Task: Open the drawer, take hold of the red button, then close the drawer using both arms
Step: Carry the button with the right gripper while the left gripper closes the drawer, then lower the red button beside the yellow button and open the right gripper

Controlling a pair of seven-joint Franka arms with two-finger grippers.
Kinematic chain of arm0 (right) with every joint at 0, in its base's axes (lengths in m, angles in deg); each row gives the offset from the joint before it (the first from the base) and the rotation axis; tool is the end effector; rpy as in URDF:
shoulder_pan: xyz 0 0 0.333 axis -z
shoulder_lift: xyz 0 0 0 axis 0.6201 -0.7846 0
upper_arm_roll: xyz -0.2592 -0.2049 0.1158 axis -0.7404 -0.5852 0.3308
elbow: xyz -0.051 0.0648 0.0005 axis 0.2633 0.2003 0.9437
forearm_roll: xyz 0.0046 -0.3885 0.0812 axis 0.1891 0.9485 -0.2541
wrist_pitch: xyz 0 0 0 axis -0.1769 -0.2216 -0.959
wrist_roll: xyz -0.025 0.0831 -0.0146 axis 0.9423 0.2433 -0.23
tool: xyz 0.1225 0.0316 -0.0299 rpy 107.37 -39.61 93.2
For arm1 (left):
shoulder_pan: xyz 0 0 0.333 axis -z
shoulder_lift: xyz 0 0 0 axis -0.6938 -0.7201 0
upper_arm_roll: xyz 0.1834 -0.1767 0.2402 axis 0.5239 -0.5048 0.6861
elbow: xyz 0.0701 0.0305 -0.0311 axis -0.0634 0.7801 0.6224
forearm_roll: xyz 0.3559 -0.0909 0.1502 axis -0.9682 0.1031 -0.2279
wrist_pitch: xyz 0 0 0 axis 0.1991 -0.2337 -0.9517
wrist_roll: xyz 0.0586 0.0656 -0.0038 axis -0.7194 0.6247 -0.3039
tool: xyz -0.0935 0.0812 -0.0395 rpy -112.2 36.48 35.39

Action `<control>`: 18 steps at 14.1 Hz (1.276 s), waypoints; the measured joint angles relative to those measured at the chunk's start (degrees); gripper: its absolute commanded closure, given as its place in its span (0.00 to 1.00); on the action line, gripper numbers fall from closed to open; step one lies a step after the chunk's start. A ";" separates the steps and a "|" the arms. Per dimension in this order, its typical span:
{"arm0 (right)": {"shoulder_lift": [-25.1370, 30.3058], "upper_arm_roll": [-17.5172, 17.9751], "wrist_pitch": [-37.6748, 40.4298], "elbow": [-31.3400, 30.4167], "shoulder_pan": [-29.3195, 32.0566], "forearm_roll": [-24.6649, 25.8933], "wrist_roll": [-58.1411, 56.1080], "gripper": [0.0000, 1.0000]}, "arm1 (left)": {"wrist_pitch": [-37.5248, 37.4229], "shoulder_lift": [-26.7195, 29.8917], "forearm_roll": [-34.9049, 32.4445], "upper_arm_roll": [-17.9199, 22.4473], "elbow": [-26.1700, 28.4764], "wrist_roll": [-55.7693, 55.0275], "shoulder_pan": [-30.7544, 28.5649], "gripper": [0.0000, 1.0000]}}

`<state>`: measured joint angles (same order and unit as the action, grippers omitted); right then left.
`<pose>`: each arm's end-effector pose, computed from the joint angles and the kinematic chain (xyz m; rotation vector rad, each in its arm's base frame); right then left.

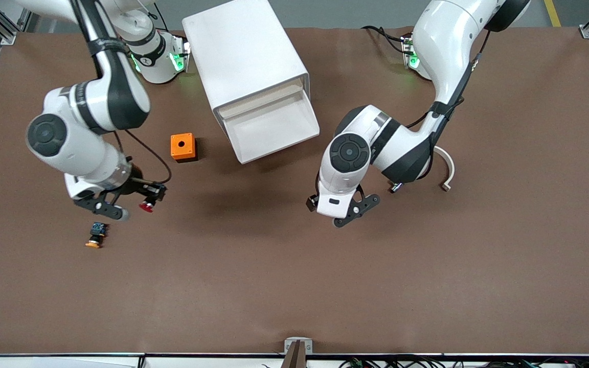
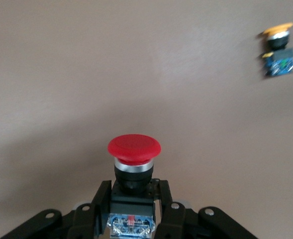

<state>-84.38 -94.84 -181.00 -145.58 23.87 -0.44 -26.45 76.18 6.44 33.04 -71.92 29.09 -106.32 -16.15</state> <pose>0.6142 0.1101 0.3962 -3.0508 0.4742 0.0673 0.6039 -0.4577 0.3405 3.0287 0.8238 -0.1261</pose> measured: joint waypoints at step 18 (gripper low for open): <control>-22.85 0.16 -13.26 6.55 13.82 -0.09 -24.73 0.98 | 1.38 -2.17 7.38 -0.25 0.31 -0.80 11.10 0.01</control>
<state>-107.24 -94.68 -194.26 -139.03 37.69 -0.53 -51.18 77.55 4.27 40.42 -72.18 29.40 -107.12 -5.05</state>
